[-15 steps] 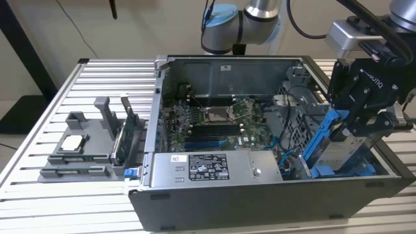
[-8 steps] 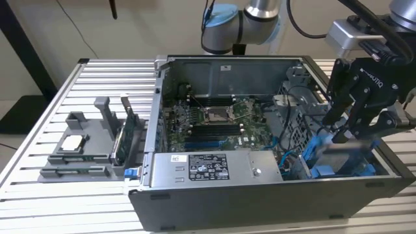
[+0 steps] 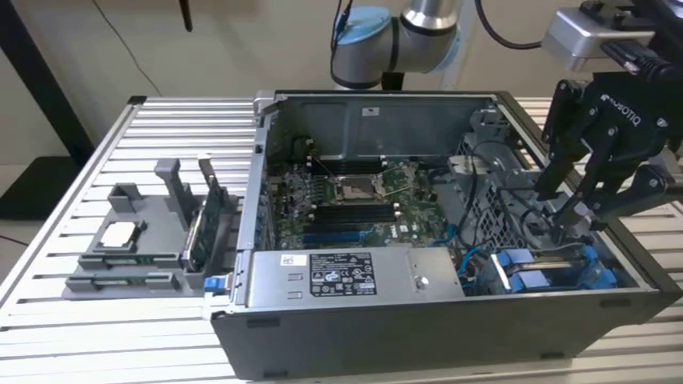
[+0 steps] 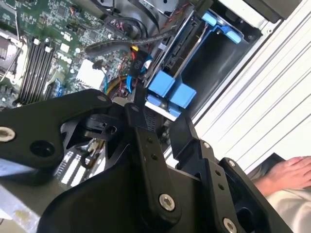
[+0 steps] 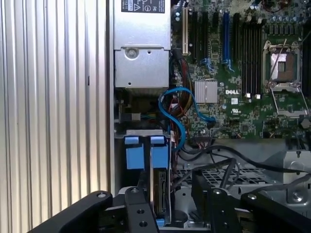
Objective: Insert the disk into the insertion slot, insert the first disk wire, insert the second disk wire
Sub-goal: 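Insert the disk into the insertion slot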
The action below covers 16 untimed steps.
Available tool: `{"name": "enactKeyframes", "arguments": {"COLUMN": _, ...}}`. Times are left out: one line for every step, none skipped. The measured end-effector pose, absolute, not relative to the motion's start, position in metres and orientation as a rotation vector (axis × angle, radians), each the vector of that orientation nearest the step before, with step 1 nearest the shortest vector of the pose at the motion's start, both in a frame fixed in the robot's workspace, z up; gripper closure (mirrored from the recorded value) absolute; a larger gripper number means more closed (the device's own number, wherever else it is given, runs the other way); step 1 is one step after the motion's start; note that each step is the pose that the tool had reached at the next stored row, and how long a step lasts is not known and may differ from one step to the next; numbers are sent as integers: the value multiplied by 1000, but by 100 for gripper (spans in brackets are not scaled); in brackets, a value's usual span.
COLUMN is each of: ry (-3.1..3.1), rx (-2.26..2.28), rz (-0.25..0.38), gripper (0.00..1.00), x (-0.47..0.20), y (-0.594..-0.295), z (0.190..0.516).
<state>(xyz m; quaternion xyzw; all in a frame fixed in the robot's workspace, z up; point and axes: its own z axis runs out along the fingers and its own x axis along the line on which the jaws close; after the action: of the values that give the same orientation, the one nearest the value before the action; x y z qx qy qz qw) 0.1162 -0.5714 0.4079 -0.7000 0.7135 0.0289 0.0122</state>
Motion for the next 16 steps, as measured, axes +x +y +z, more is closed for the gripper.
{"name": "enactKeyframes", "arguments": {"ry": 2218, "rx": -2178, "rz": 83, "gripper": 52, "x": 116, "y": -571, "z": 408}}
{"name": "enactKeyframes", "arguments": {"ry": 2212, "rx": -2175, "rz": 77, "gripper": 52, "x": 116, "y": -571, "z": 407}}
{"name": "enactKeyframes", "arguments": {"ry": 2207, "rx": -2173, "rz": 70, "gripper": 52, "x": 116, "y": -570, "z": 407}}
{"name": "enactKeyframes", "arguments": {"ry": 2203, "rx": -2171, "rz": 65, "gripper": 52, "x": 116, "y": -569, "z": 406}}
{"name": "enactKeyframes", "arguments": {"ry": 2200, "rx": -2172, "rz": 63, "gripper": 52, "x": 116, "y": -568, "z": 405}}
{"name": "enactKeyframes", "arguments": {"ry": 2197, "rx": -2172, "rz": 61, "gripper": 52, "x": 116, "y": -566, "z": 404}}
{"name": "enactKeyframes", "arguments": {"ry": 2195, "rx": -2173, "rz": 59, "gripper": 52, "x": 116, "y": -565, "z": 403}}
{"name": "enactKeyframes", "arguments": {"ry": 2192, "rx": -2173, "rz": 58, "gripper": 52, "x": 116, "y": -563, "z": 402}}
{"name": "enactKeyframes", "arguments": {"ry": 2188, "rx": -2174, "rz": 56, "gripper": 52, "x": 116, "y": -562, "z": 402}}
{"name": "enactKeyframes", "arguments": {"ry": 2184, "rx": -2174, "rz": 55, "gripper": 52, "x": 116, "y": -561, "z": 401}}
{"name": "enactKeyframes", "arguments": {"ry": 2180, "rx": -2175, "rz": 53, "gripper": 52, "x": 116, "y": -560, "z": 401}}
{"name": "enactKeyframes", "arguments": {"ry": 2175, "rx": -2175, "rz": 51, "gripper": 52, "x": 116, "y": -559, "z": 400}}
{"name": "enactKeyframes", "arguments": {"ry": 2170, "rx": -2176, "rz": 51, "gripper": 52, "x": 116, "y": -558, "z": 400}}
{"name": "enactKeyframes", "arguments": {"ry": 2165, "rx": -2177, "rz": 50, "gripper": 52, "x": 116, "y": -557, "z": 400}}
{"name": "enactKeyframes", "arguments": {"ry": 2160, "rx": -2178, "rz": 49, "gripper": 52, "x": 116, "y": -557, "z": 400}}
{"name": "enactKeyframes", "arguments": {"ry": 2154, "rx": -2179, "rz": 48, "gripper": 52, "x": 116, "y": -556, "z": 399}}
